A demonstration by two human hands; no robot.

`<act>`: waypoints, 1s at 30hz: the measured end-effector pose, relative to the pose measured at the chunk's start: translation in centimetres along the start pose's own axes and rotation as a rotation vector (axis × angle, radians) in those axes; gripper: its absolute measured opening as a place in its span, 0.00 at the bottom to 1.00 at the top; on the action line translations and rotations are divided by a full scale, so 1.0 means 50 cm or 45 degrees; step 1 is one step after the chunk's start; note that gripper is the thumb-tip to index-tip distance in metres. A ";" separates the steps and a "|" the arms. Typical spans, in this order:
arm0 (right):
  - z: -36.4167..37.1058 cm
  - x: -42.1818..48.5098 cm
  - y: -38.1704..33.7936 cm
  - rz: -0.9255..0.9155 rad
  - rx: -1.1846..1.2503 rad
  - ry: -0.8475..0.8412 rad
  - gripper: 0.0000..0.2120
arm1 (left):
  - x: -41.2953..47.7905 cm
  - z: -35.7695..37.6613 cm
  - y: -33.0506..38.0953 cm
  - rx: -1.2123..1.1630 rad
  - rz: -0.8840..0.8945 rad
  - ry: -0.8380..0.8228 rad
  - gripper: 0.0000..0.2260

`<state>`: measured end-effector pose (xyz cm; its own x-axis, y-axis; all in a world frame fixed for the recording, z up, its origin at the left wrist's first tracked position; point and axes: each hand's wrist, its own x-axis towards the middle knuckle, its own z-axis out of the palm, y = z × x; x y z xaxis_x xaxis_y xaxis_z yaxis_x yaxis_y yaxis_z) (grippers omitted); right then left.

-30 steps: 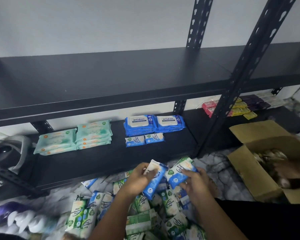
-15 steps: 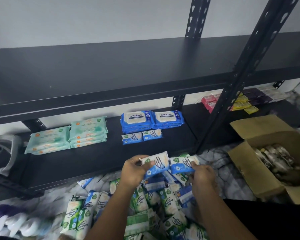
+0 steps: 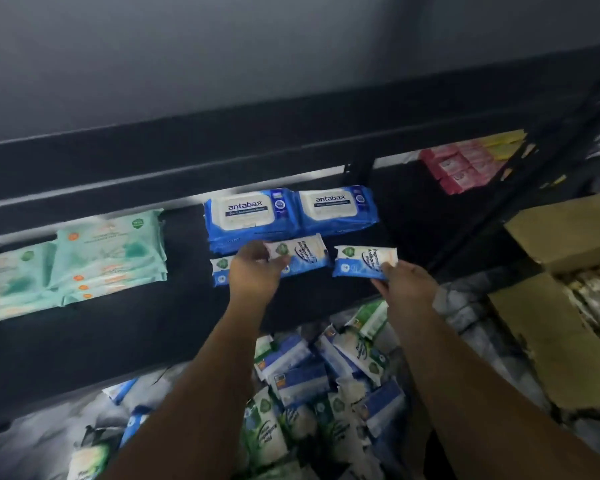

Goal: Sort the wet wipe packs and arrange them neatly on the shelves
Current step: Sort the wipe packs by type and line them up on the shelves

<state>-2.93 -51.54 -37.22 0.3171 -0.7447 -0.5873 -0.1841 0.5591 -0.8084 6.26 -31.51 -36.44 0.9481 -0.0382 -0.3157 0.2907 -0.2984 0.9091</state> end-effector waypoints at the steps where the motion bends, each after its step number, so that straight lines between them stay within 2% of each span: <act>1: 0.018 0.027 0.002 -0.015 -0.019 0.000 0.06 | 0.026 0.008 -0.009 0.038 -0.006 0.022 0.10; 4: 0.061 0.101 0.011 -0.057 -0.085 0.016 0.06 | 0.088 0.029 -0.046 0.135 -0.015 0.041 0.13; 7: 0.096 0.159 0.021 -0.059 -0.163 0.023 0.09 | 0.122 0.039 -0.078 0.233 -0.010 0.076 0.09; 9: 0.116 0.185 0.030 -0.077 -0.255 0.013 0.10 | 0.137 0.043 -0.093 0.261 -0.011 0.105 0.12; 12: 0.134 0.209 0.053 -0.199 -0.492 -0.017 0.07 | 0.152 0.050 -0.104 0.339 0.027 0.122 0.12; 15: 0.138 0.210 0.074 -0.368 -0.824 0.002 0.15 | 0.149 0.053 -0.102 0.430 0.035 0.135 0.12; 19: 0.141 0.207 0.080 -0.521 -1.054 0.024 0.16 | 0.151 0.061 -0.103 0.428 0.040 0.117 0.12; 21: 0.140 0.204 0.075 -0.526 -1.157 0.001 0.19 | 0.149 0.058 -0.103 0.458 0.041 0.116 0.13; 24: 0.124 0.181 0.071 -0.438 -1.157 0.022 0.33 | 0.130 0.047 -0.108 0.515 0.097 0.196 0.19; 25: 0.115 0.172 0.074 -0.439 -1.111 0.043 0.35 | 0.119 0.040 -0.112 0.496 0.098 0.228 0.19; 30: 0.040 0.073 0.132 -0.396 -1.023 0.052 0.29 | 0.021 -0.011 -0.198 0.531 0.164 0.284 0.07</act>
<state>-1.16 -49.84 -44.59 0.4316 -0.8422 -0.3231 -0.7019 -0.0885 -0.7068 4.46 -28.06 -45.64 0.9907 0.0915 -0.1004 0.1359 -0.6631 0.7361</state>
